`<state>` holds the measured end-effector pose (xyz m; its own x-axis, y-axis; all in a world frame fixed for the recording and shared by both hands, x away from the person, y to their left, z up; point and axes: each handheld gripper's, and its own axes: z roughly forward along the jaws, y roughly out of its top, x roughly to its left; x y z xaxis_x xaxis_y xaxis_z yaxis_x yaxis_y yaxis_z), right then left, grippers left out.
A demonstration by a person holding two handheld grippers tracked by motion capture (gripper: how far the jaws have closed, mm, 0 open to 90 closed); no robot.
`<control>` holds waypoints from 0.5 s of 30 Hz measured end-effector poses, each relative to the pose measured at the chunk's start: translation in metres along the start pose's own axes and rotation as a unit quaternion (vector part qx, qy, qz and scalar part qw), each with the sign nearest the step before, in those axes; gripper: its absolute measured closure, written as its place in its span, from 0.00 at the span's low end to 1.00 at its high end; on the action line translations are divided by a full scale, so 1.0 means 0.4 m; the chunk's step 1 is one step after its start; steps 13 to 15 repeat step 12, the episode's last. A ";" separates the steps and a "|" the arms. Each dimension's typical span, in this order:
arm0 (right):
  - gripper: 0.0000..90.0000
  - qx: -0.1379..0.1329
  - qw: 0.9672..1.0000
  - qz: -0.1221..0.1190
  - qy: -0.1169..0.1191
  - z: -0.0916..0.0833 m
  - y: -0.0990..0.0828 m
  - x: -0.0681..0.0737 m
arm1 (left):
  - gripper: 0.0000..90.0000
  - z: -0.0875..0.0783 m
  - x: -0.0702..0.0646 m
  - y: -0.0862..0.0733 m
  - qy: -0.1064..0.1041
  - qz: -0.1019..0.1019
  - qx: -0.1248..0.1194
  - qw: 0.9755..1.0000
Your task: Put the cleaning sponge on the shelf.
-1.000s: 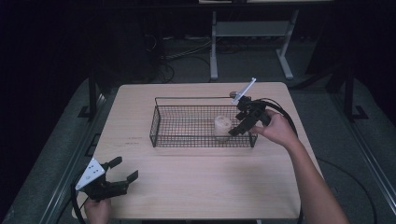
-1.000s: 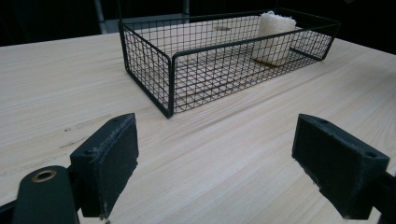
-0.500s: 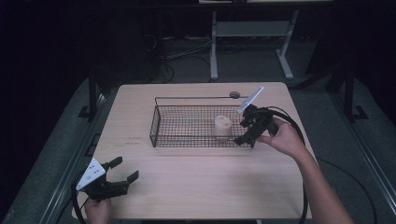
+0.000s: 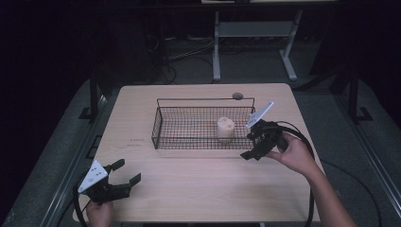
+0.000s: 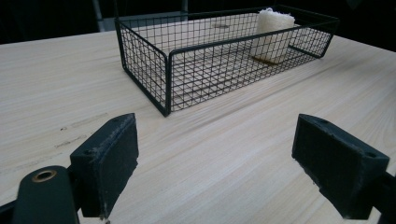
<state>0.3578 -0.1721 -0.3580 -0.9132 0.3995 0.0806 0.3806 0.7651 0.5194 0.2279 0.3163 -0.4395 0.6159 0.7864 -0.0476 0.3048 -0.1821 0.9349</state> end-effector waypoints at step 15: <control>0.20 -0.011 1.000 0.000 0.000 0.017 -0.082 0.051 | 0.15 0.002 -0.001 0.000 -0.001 0.000 0.001 1.000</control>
